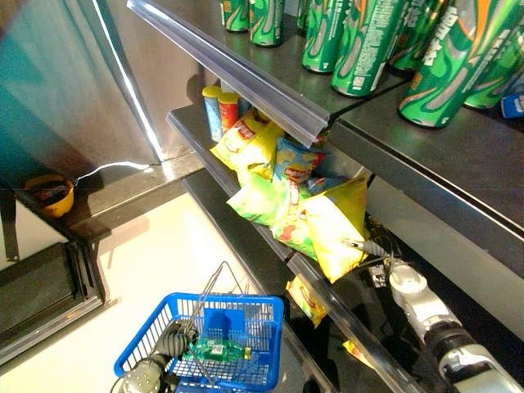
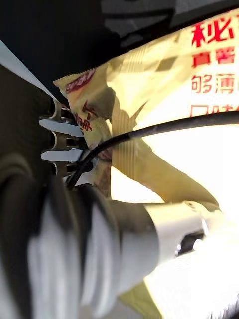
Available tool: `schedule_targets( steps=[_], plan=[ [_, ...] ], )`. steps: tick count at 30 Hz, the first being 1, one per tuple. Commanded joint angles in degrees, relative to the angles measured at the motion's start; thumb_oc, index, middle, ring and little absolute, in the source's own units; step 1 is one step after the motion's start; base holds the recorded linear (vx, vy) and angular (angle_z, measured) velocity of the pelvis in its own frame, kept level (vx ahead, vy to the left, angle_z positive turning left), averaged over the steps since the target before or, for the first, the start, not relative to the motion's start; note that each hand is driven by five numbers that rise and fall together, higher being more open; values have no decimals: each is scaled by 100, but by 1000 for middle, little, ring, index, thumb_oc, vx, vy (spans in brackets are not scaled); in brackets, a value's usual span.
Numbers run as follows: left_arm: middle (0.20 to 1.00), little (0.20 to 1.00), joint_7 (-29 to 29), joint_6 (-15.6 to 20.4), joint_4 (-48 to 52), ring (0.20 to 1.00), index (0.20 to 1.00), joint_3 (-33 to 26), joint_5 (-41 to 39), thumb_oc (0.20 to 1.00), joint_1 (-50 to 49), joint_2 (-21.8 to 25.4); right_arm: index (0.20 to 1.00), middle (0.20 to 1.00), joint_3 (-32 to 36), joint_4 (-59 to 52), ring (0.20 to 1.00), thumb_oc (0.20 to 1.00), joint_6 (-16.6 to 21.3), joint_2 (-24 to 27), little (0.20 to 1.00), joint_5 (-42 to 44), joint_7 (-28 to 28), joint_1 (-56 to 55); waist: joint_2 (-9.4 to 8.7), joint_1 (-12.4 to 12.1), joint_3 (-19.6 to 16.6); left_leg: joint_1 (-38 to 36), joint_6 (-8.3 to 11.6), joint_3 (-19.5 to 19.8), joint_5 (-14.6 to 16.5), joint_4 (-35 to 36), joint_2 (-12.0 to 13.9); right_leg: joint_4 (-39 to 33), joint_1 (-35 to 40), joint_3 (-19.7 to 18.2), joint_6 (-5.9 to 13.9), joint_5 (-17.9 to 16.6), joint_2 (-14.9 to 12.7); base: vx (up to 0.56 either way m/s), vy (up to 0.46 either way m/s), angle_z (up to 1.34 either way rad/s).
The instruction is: Pick up the snacks into the basket
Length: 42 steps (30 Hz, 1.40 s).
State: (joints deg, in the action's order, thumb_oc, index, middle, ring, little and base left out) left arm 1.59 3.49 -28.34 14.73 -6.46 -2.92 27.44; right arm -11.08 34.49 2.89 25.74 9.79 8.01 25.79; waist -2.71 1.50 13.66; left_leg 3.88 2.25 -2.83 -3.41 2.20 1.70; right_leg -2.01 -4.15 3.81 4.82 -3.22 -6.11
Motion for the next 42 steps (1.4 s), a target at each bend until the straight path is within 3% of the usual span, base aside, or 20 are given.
schedule_targets(
  steps=[1, 9, 14, 27, 33, 36, 37, 38, 42],
  plan=[
    [200, 200, 61, 540, 587, 200, 200, -145, -279, 200, 485, 260, 200, 200, -212, 7, 200, 200, 143, 81, 200, -169, -8, 413, -176, -208, -204, 69, -93, 128, 840, -802, -247, 685, -478, -99, 382, 88, -135, 0, 0, 0],
    [200, 200, 14, 506, 625, 200, 200, -201, -254, 200, 496, 279, 200, 200, -55, -231, 200, 200, 141, 79, 200, -25, -139, 56, -271, -217, -257, 45, -97, 209, 858, -830, -277, 659, -362, 2, 392, 91, -172, -5, 8, 11],
    [200, 200, -21, 451, 607, 200, 200, -463, -177, 200, 351, 331, 200, 200, 511, -1079, 200, 200, 292, 115, 200, 981, -396, -618, -435, -156, -387, -36, -127, 69, 922, -843, -251, 573, -295, -58, 439, 4, -182, -22, 30, 2],
    [200, 200, 39, 399, 33, 200, 200, -929, 146, 200, 228, 107, 200, 200, 1864, -3320, 200, 200, 682, 301, 200, 2168, -934, -2236, -666, 279, -673, -370, -158, -451, 948, -638, -123, 446, -304, -516, 558, -154, -39, -11, 31, -21],
    [200, 200, 157, 470, -33, 200, 200, -904, 289, 200, 383, -15, 200, 200, 1719, -4323, 200, 200, 601, 440, 200, 2277, -1722, -3149, -699, 424, -724, -515, -167, -699, 952, -579, -123, 427, -318, -696, 625, -223, -2, -1, 33, -30],
    [200, 200, 130, 604, 94, 200, 200, -803, 367, 200, 546, 22, 200, 200, 1149, -4756, 200, 200, 384, 916, 200, 2007, -2572, -3807, -715, 493, -702, -515, -148, -738, 964, -631, -136, 474, -319, -726, 630, -209, -7, 7, 22, -8],
    [200, 200, 129, 604, 95, 200, 200, -804, 367, 200, 542, 20, 200, 200, 1148, -4757, 200, 200, 383, 918, 200, 2007, -2574, -3809, -713, 495, -704, -515, -148, -736, 966, -633, -135, 475, -319, -725, 630, -207, -7, 0, 0, 0],
    [200, 200, 101, 654, 201, 200, 200, -725, 318, 200, 636, 85, 200, 200, 746, -4657, 200, 200, 237, 1130, 200, 1933, -2922, -4071, -716, 503, -696, -524, -140, -731, 962, -634, -139, 478, -312, -718, 629, -199, -13, 5, 8, -3],
    [200, 200, 101, 680, 193, 200, 200, -564, 101, 200, 857, 68, 200, 200, 208, -4349, 200, 200, 189, 1408, 200, 1247, -3012, -4085, -693, 532, -699, -569, -133, -741, 968, -621, -138, 485, -288, -702, 642, -196, -31, 6, 11, -2]
  ],
)
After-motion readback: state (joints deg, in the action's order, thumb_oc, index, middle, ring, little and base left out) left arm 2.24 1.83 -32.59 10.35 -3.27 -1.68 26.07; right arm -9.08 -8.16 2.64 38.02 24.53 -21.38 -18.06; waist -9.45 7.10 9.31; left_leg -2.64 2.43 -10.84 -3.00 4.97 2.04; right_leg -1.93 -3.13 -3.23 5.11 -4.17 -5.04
